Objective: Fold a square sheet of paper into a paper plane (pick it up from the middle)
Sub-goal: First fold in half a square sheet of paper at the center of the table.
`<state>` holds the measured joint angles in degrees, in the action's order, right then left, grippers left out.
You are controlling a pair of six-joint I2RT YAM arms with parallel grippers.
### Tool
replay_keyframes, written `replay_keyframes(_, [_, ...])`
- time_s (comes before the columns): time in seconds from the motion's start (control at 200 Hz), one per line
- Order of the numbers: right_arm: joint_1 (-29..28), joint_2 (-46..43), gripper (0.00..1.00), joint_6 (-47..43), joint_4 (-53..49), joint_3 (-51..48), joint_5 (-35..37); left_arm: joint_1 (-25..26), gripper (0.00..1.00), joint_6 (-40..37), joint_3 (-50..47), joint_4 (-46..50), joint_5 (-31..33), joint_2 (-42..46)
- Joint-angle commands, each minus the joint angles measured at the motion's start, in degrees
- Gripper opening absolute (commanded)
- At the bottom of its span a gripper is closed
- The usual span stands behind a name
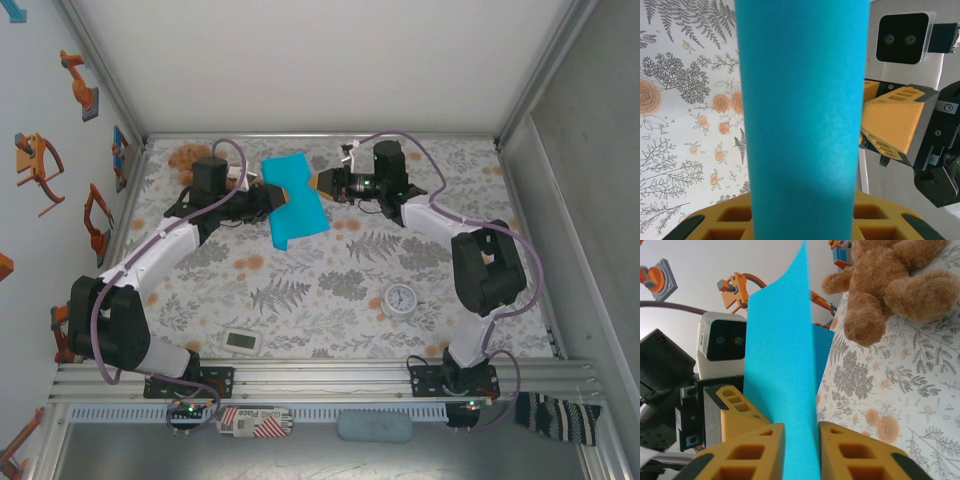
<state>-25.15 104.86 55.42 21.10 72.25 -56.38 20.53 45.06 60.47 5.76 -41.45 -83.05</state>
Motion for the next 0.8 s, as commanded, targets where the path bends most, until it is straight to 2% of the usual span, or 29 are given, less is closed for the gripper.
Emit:
replay_keyframes(0.0, [0.3, -2.1, 0.18, -0.7, -0.2, 2.4, -1.6, -0.5, 0.31, -1.9, 2.3, 0.9, -1.3, -0.5])
replay_keyframes(0.16, [0.3, -2.1, 0.09, -1.3, -1.3, 2.5, -1.8, -0.4, 0.31, -1.7, 2.6, 0.6, -1.7, -0.7])
replay_keyframes(0.24, [0.3, -2.5, 0.0, -2.2, -3.0, 2.9, -1.6, -0.4, 0.33, -1.6, 2.6, 0.7, -1.6, -0.7])
replay_keyframes(0.305, [0.3, -3.1, 0.0, -3.8, -5.3, 3.3, -0.6, -0.6, 0.35, -1.5, 2.6, 0.9, -1.5, -0.5])
replay_keyframes(0.421, [0.4, -5.1, 0.0, -7.6, -10.3, 4.0, 2.5, -1.0, 0.47, -1.9, 2.6, 2.7, 0.4, 0.3])
replay_keyframes(0.546, [1.7, -7.7, 0.0, -8.7, -13.0, 3.2, 6.5, -1.8, 0.77, -3.8, 2.4, 7.1, 6.3, 2.6])
replay_keyframes(0.661, [4.2, -10.0, 0.0, -8.6, -14.9, 2.1, 9.2, -2.4, 0.99, -5.7, 1.7, 11.4, 14.5, 6.0])
replay_keyframes(0.791, [7.2, -12.9, 0.0, -11.2, -20.5, 1.9, 11.5, -3.0, 0.96, -6.8, 0.1, 14.3, 24.0, 10.7])
